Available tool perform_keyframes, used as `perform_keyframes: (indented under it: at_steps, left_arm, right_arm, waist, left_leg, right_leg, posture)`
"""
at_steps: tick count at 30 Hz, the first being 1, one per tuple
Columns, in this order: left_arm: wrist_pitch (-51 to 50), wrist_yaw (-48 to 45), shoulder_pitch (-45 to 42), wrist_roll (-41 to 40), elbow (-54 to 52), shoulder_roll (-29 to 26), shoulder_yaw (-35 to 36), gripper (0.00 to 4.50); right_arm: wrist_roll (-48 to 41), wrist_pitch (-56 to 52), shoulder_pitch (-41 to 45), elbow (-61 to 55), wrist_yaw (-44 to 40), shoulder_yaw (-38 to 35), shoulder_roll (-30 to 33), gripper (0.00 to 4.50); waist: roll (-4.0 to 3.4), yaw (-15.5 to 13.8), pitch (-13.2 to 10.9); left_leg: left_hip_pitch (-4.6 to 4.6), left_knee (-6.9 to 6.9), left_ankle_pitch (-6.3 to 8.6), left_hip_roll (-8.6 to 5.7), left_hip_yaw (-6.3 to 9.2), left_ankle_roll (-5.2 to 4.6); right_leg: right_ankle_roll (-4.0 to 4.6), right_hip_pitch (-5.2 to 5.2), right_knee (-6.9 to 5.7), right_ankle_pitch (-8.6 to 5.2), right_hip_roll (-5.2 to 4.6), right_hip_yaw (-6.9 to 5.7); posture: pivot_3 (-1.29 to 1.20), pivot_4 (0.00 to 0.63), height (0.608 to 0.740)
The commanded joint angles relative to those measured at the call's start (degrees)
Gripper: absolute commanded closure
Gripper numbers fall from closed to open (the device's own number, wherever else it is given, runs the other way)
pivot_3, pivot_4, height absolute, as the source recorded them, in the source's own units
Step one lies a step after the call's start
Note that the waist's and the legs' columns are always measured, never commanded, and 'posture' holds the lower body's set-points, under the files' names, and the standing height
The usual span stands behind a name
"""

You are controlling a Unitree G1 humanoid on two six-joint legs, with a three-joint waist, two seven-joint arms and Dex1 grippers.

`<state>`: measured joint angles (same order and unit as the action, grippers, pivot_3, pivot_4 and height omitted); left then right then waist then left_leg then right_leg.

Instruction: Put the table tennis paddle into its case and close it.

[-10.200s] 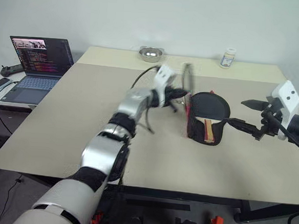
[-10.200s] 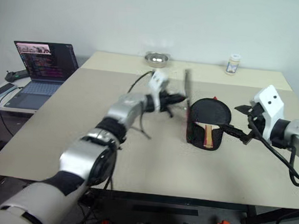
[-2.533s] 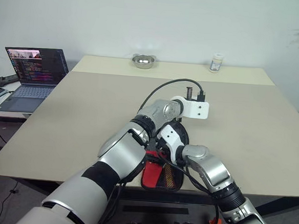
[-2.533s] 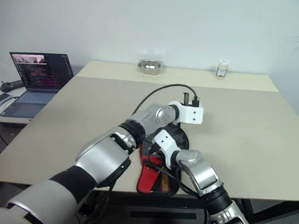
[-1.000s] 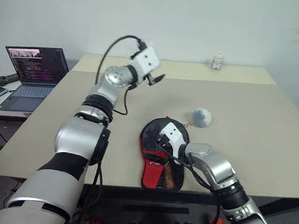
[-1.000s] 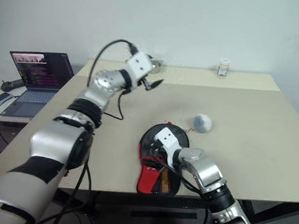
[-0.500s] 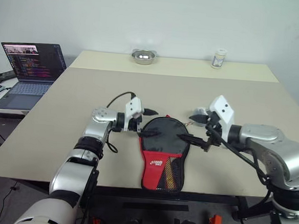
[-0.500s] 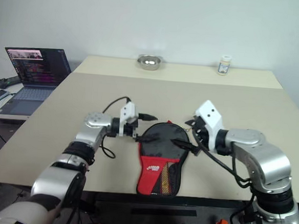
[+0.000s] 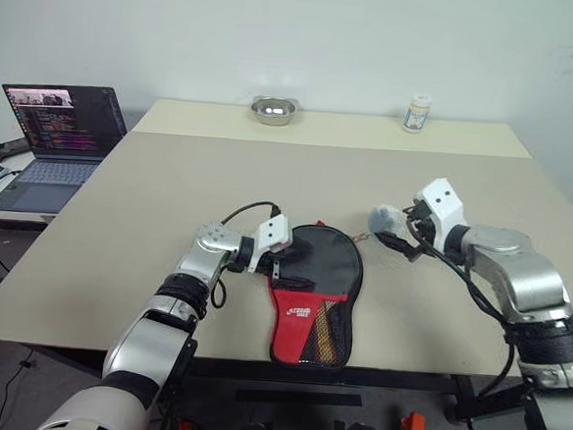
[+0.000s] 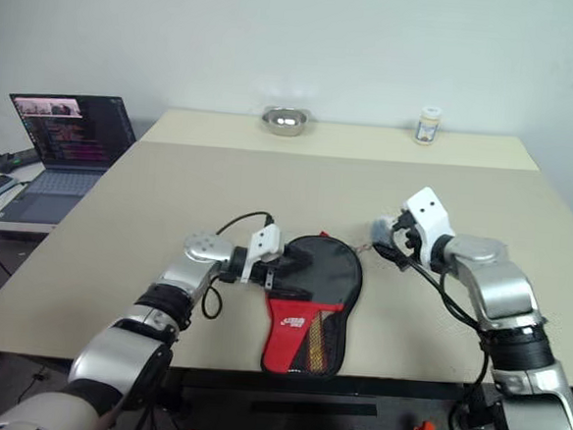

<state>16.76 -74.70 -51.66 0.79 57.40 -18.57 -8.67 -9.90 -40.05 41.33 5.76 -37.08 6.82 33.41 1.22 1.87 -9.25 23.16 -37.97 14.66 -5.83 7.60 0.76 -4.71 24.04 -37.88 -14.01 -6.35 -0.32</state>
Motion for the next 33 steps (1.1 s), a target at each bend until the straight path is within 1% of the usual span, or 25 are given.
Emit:
perform_keyframes:
  at_steps: [1,7,11,14,16,21,22,24,27,31,33]
  left_arm:
    - [1.1,0.7,-1.1,0.5,1.2,0.5,-0.4,0.05]
    - [1.3,1.0,-1.2,0.8,1.3,1.0,-0.6,0.05]
    - [1.7,1.1,-0.7,1.1,1.1,1.1,-0.8,0.05]
    - [1.9,1.0,-0.2,1.3,1.1,0.9,-1.1,0.0]
    - [1.8,0.6,0.2,1.4,1.1,0.9,-1.2,0.0]
    - [2.4,0.4,0.7,1.9,1.8,0.7,-1.7,0.0]
    - [2.5,0.8,0.6,2.2,2.7,0.8,-1.8,0.0]
    - [2.8,1.5,0.3,2.6,4.0,1.1,-2.0,0.0]
    - [3.1,2.3,-0.2,2.9,5.3,1.6,-2.2,0.0]
    - [3.3,2.9,-0.8,3.2,6.7,2.3,-2.4,0.0]
    - [3.4,3.3,-1.3,3.3,7.4,2.7,-2.4,0.0]
  right_arm:
    - [2.6,5.4,3.4,6.2,0.9,0.4,-1.6,0.0]
    - [6.7,11.8,8.3,19.6,1.6,2.0,-4.9,0.0]
    - [9.1,14.7,10.5,26.0,2.7,2.1,-5.8,0.0]
    - [9.7,15.5,11.3,27.9,4.0,0.9,-6.1,0.6]
    - [9.6,15.0,11.2,27.7,4.1,0.3,-6.0,1.32]
    - [9.6,14.1,10.4,26.2,3.9,-0.1,-5.3,2.96]
    - [9.8,12.9,9.6,24.3,3.9,-0.2,-4.7,3.29]
    - [9.9,10.8,8.1,20.8,3.6,-0.3,-3.6,3.72]
    - [9.6,5.9,3.9,12.1,1.5,0.0,-0.8,4.04]
    - [8.8,-0.7,-3.3,-1.1,-1.7,0.1,4.0,4.14]
    - [8.3,-3.8,-8.0,-8.9,-4.2,0.6,7.4,4.14]
  waist:
    - [0.0,0.0,0.0]
    - [0.0,0.0,0.0]
    - [-0.01,0.0,0.0]
    - [-0.01,0.0,0.0]
    - [-0.02,0.0,0.0]
    - [-0.03,0.0,0.0]
    - [-0.04,0.0,0.0]
    - [-0.05,0.0,0.0]
    - [-0.07,-0.2,0.1]
    - [-0.11,-0.5,0.1]
    - [-0.13,-0.6,0.1]
  left_leg:
    - [0.0,0.0,0.0,0.0,0.0,0.0]
    - [-0.04,0.01,0.0,-0.01,0.0,0.01]
    - [-0.04,0.01,0.0,-0.01,-0.01,0.01]
    - [-0.04,0.01,0.0,-0.02,-0.01,0.01]
    - [-0.05,0.01,0.0,-0.02,-0.01,0.01]
    - [-0.09,0.01,0.0,-0.02,-0.02,0.01]
    - [-0.09,0.01,0.0,-0.02,-0.02,0.01]
    - [-0.1,0.01,0.0,-0.02,-0.02,0.01]
    - [-0.1,0.0,0.0,-0.04,-0.01,0.01]
    - [-0.15,-0.03,0.03,-0.11,0.07,-0.05]
    - [-0.23,-0.03,0.09,-0.14,0.14,-0.15]
  right_leg:
    - [0.0,0.0,0.0,0.0,0.0,0.0]
    - [0.0,-0.02,-0.02,0.0,0.0,0.01]
    - [0.01,-0.01,-0.03,0.0,0.0,0.04]
    - [0.01,0.0,-0.03,0.01,0.0,0.04]
    - [0.01,0.0,-0.04,0.01,0.0,0.06]
    - [0.01,-0.01,-0.07,0.01,0.0,0.09]
    - [0.01,-0.01,-0.07,0.01,0.0,0.09]
    - [0.01,-0.01,-0.08,0.01,0.0,0.1]
    - [0.01,-0.04,-0.08,0.01,0.0,0.09]
    - [-0.01,-0.19,-0.04,0.0,-0.06,0.0]
    - [-0.02,-0.33,0.03,-0.01,-0.08,-0.07]
  posture:
    - [0.0,0.15,0.74]
    - [0.0,0.15,0.74]
    - [0.0,0.15,0.74]
    - [0.0,0.15,0.74]
    - [0.0,0.15,0.74]
    - [0.0,0.15,0.74]
    - [0.0,0.15,0.74]
    - [0.0,0.15,0.74]
    - [0.0,0.15,0.74]
    - [0.0,0.15,0.74]
    - [0.0,0.15,0.74]
